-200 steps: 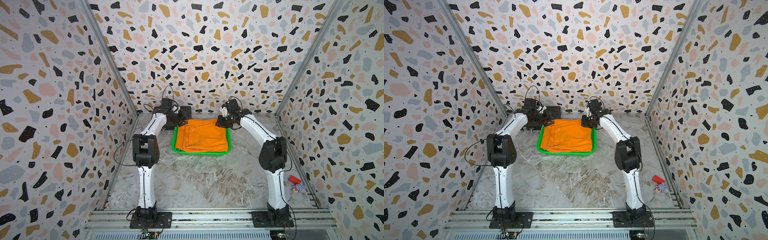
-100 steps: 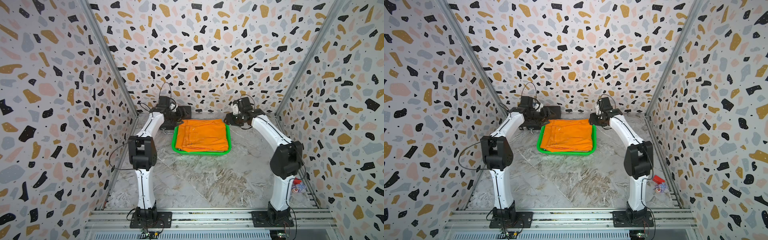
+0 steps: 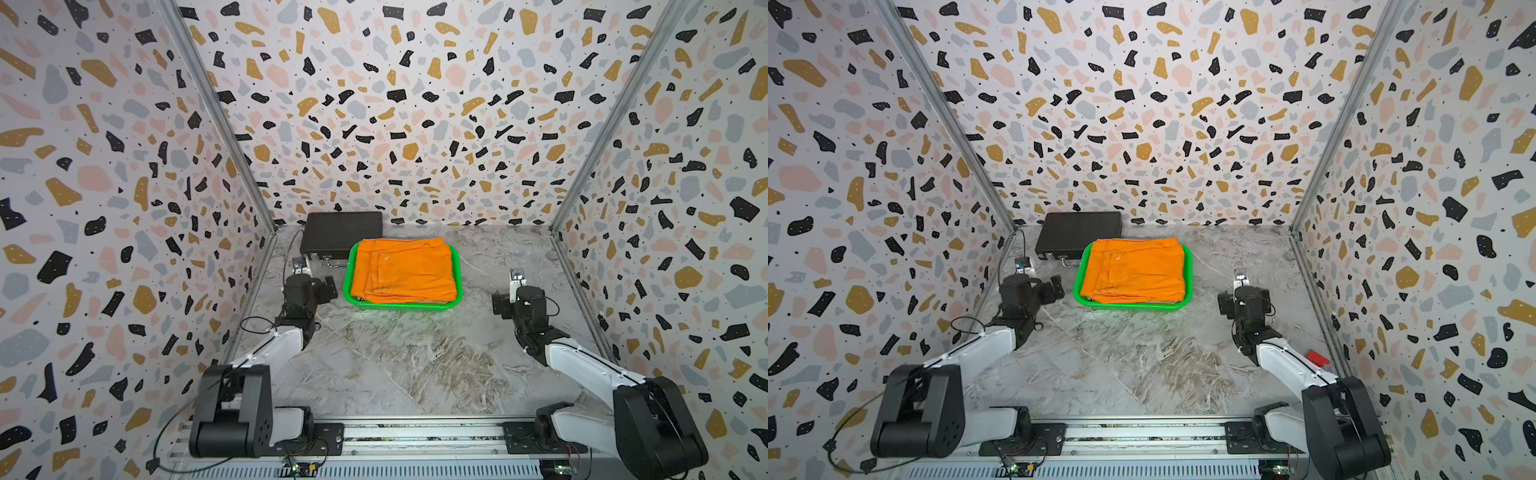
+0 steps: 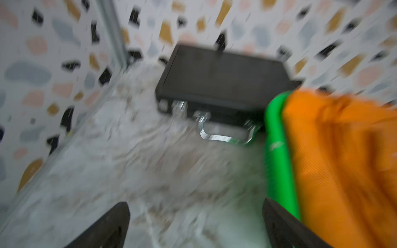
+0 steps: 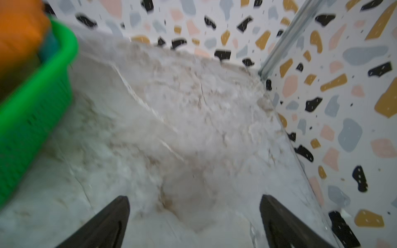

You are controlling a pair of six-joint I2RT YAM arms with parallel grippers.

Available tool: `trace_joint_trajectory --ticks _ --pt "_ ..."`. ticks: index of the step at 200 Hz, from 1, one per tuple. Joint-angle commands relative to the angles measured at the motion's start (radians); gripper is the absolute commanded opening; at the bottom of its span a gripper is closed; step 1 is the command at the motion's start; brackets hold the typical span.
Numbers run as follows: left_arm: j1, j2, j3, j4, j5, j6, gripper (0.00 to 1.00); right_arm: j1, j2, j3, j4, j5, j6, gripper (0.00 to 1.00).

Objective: Put the folded long pants in the basket
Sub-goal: Reset both arms

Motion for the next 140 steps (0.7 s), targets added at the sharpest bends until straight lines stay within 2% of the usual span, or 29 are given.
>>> trace_joint_trajectory --ticks 1,8,15,32,46,53,63,79,109,125,134,140 --pt "0.002 0.010 0.033 0.154 -0.174 0.082 1.00 -0.005 0.017 0.007 0.176 0.116 -0.088 0.99" --pt "0.001 0.014 0.049 0.114 -0.230 0.055 1.00 -0.006 0.032 -0.014 0.209 0.166 -0.080 0.99" --pt "0.002 -0.006 0.056 0.059 -0.214 0.070 1.00 -0.008 0.043 -0.037 0.236 0.202 -0.067 0.99" --pt "-0.001 -0.027 0.019 0.109 -0.246 0.089 1.00 -0.025 0.089 -0.068 0.273 0.239 -0.055 1.00" --pt "-0.003 -0.041 0.017 0.088 -0.222 0.109 1.00 -0.039 0.144 -0.046 0.260 0.266 -0.040 0.99" --pt "-0.003 -0.051 0.026 0.046 -0.209 0.116 1.00 -0.042 0.153 -0.019 0.198 0.250 -0.029 0.99" --pt "-0.007 -0.068 0.032 -0.014 -0.206 0.112 1.00 -0.051 0.176 -0.012 0.227 0.242 -0.041 0.99" --pt "-0.026 -0.096 0.010 -0.021 -0.205 0.128 1.00 -0.064 0.187 -0.016 0.271 0.255 -0.037 0.99" --pt "-0.073 -0.136 -0.017 -0.037 -0.227 0.156 1.00 -0.105 0.178 -0.010 0.240 0.238 0.003 0.99" --pt "-0.081 -0.139 -0.023 -0.035 -0.247 0.131 1.00 -0.127 0.179 0.005 0.204 0.217 0.027 0.99" --pt "-0.079 -0.128 -0.054 -0.011 -0.249 0.059 1.00 -0.139 0.178 0.007 0.194 0.199 0.035 0.99" --pt "-0.084 -0.118 -0.074 0.004 -0.242 0.054 1.00 -0.143 0.176 0.010 0.188 0.192 0.038 0.99"
